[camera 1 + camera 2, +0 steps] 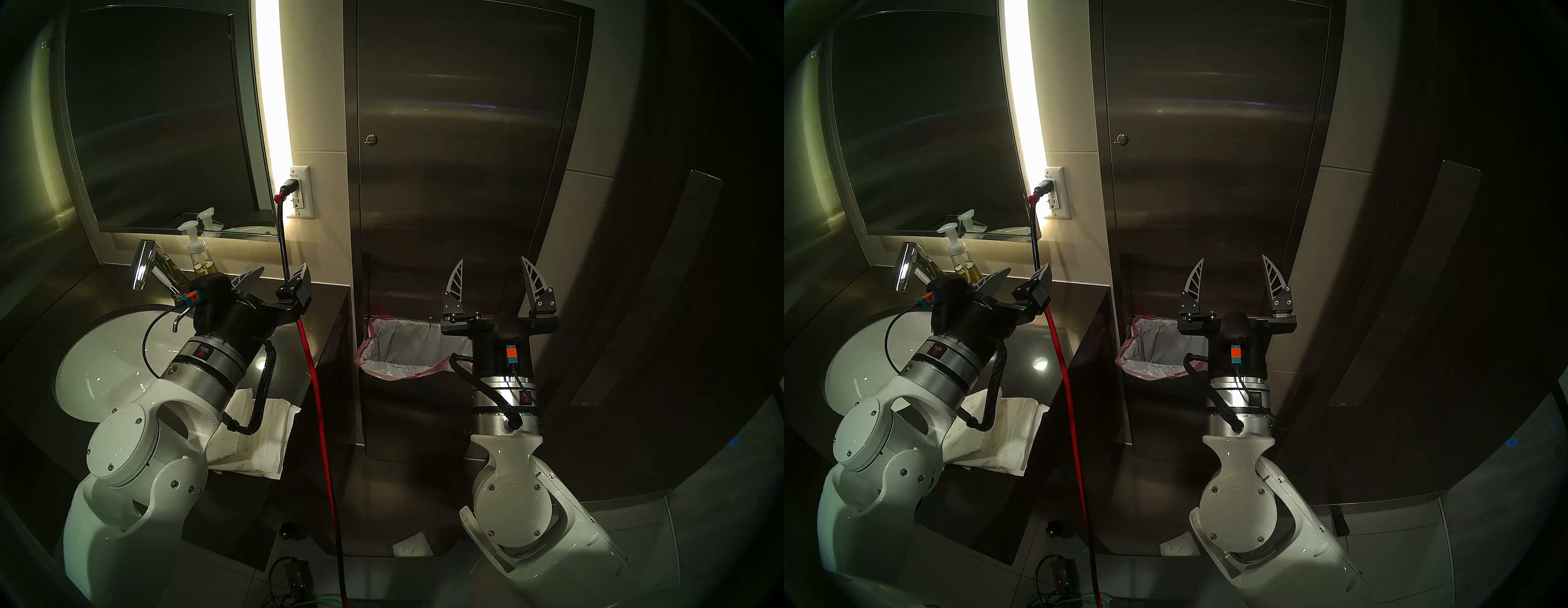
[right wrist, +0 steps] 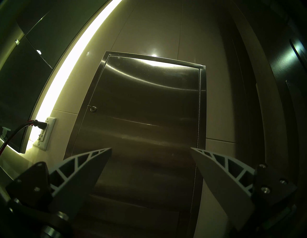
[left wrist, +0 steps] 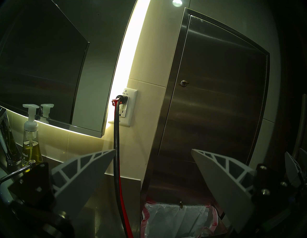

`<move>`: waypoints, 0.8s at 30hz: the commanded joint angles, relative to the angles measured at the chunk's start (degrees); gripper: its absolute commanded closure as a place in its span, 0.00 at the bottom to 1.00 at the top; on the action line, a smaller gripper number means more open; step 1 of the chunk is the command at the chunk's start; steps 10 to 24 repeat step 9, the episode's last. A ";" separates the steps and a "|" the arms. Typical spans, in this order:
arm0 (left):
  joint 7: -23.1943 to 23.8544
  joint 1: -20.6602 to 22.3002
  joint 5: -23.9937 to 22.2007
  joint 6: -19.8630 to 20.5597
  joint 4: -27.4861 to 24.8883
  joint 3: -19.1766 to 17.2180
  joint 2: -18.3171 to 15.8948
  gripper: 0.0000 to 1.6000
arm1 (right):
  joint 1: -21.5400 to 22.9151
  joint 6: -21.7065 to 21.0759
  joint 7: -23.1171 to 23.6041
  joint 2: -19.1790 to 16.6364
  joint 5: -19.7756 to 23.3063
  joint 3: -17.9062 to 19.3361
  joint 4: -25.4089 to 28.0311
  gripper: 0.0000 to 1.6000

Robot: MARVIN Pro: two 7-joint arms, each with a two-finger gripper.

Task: Twist key and close towel dispenser

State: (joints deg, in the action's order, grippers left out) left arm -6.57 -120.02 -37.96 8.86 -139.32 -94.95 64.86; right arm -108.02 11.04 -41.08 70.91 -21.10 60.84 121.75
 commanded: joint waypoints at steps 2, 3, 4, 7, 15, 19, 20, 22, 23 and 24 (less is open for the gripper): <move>0.12 0.15 -0.11 0.04 -0.68 -0.16 -0.05 0.00 | 0.41 0.05 -0.17 0.06 -0.67 -0.07 0.64 0.00; 0.13 0.15 -0.10 0.05 -0.68 -0.17 -0.03 0.00 | 0.42 0.05 -0.20 0.06 -0.68 -0.08 0.63 0.00; 0.14 0.15 -0.09 0.05 -0.68 -0.17 -0.02 0.00 | 0.42 0.05 -0.21 0.05 -0.69 -0.08 0.63 0.00; 0.17 0.15 -0.07 0.06 -0.68 -0.18 0.01 0.00 | 0.44 0.05 -0.27 0.05 -0.72 -0.11 0.62 0.00; 0.18 0.15 -0.05 0.07 -0.68 -0.18 0.03 0.00 | 0.45 0.05 -0.29 0.04 -0.73 -0.12 0.61 0.00; 0.18 0.15 -0.05 0.07 -0.68 -0.18 0.03 0.00 | 0.45 0.05 -0.29 0.04 -0.73 -0.12 0.61 0.00; 0.18 0.15 -0.05 0.07 -0.68 -0.18 0.03 0.00 | 0.45 0.05 -0.29 0.04 -0.73 -0.12 0.61 0.00; 0.18 0.15 -0.05 0.07 -0.68 -0.18 0.03 0.00 | 0.45 0.05 -0.29 0.04 -0.73 -0.12 0.61 0.00; 0.18 0.15 -0.05 0.07 -0.68 -0.18 0.03 0.00 | 0.45 0.05 -0.29 0.04 -0.73 -0.12 0.61 0.00; 0.18 0.15 -0.05 0.07 -0.68 -0.18 0.03 0.00 | 0.45 0.05 -0.29 0.04 -0.73 -0.12 0.61 0.00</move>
